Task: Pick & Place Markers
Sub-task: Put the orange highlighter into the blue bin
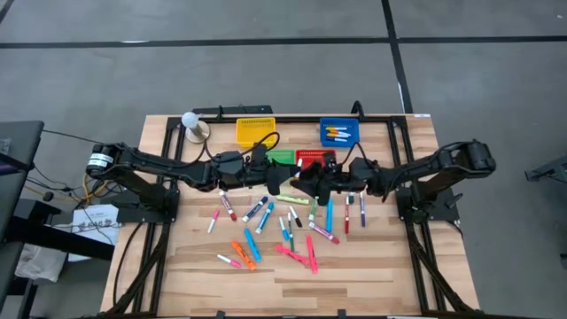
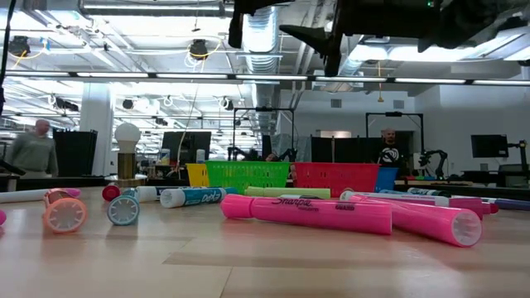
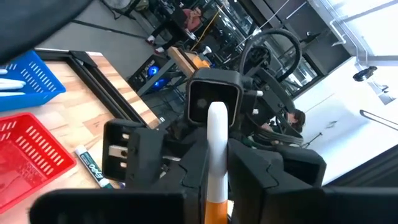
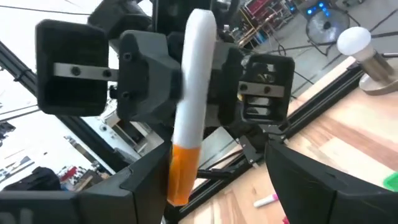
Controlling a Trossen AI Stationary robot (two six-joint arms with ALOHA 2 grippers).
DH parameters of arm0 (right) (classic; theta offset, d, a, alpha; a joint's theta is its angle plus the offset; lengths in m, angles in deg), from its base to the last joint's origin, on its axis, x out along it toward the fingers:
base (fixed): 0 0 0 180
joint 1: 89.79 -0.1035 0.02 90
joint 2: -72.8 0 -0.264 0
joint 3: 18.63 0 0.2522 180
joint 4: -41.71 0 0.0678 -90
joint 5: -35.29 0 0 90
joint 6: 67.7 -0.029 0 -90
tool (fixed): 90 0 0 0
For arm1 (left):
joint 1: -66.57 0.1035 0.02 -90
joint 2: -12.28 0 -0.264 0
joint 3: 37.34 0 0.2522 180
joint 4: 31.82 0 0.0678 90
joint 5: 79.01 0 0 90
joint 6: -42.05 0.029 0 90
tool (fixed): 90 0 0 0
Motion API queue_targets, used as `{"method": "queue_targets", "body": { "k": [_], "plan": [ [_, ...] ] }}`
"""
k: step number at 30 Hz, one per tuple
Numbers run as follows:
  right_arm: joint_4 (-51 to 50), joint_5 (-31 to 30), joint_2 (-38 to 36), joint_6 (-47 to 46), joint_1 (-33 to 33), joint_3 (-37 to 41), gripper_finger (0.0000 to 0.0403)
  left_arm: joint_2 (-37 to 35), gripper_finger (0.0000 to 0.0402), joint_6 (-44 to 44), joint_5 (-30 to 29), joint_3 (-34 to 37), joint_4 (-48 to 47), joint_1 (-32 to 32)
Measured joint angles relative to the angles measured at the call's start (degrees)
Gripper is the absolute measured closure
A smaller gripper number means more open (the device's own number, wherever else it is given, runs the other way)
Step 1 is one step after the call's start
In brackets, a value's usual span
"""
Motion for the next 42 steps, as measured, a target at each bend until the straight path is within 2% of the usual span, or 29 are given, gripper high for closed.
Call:
{"method": "queue_targets", "body": {
  "k": [4, 8, 21, 27, 31, 42],
  "plan": [
    [0.2, 0.2, -0.5, 0.0, 0.2, 0.0, 0.0164, 0.0, 0.0353, 0.0, 0.1, 0.0, 0.0, 0.0],
    [0.4, 0.2, -0.7, 0.0, 0.2, 0.0, 0.0193, 0.0, 0.0353, 0.0, 0.1, 0.0, -0.2, 0.0],
    [0.6, 0.4, -0.8, -0.1, 0.1, 0.0, 0.0369, 0.0, 0.0353, 0.2, -0.1, 0.0, -0.7, 0.0],
    [0.5, 0.2, -0.8, -0.1, 0.1, 0.0, 0.0370, 0.0, 0.0352, 1.6, 0.0, 0.0, -0.8, 0.0],
    [0.4, 0.2, -0.8, -0.5, 0.1, 0.0, 0.0369, 0.0, 0.0337, 1.5, 0.0, 0.0, -0.8, 0.0],
    [0.4, -0.5, -0.7, -0.5, 0.2, 0.1, 0.0369, -0.6, 0.0228, 6.2, 0.2, 0.0, -0.7, 0.0]
  ]
}}
